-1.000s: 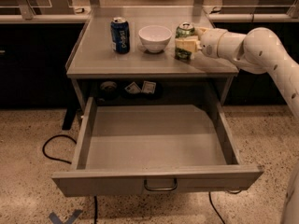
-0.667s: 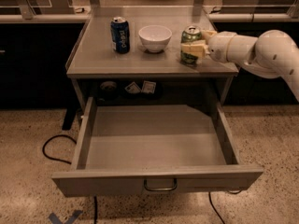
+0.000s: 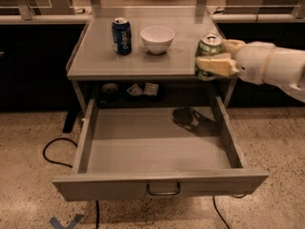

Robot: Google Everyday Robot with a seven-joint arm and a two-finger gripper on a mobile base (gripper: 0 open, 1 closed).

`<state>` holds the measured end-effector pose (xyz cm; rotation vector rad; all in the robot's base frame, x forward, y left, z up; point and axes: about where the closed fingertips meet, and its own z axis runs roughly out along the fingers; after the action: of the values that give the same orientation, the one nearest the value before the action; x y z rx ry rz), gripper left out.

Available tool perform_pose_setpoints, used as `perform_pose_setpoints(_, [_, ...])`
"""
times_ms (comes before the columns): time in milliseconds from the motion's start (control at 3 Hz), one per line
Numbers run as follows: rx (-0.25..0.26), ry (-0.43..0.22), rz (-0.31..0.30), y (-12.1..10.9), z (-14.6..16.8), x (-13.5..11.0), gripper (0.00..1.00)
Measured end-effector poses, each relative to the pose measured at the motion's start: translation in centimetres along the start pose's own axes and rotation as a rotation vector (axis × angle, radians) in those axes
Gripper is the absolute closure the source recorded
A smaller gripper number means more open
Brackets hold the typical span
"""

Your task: Place green can into top drawer

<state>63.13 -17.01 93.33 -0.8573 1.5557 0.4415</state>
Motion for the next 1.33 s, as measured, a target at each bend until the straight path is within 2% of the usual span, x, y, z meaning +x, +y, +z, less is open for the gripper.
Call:
perform_pose_setpoints(333, [0.021, 0.054, 0.041, 1.3, -3.1, 3.4, 1.00])
perform_pose_setpoints(667, [0.021, 0.054, 0.041, 1.3, -3.1, 3.5, 1.00])
perform_pose_setpoints(1000, [0.015, 0.072, 0.062, 2.8, -2.8, 5.3, 1.00])
perform_pose_setpoints(1333, [0.009, 0.071, 0.141, 6.8, -3.2, 8.6, 1.00])
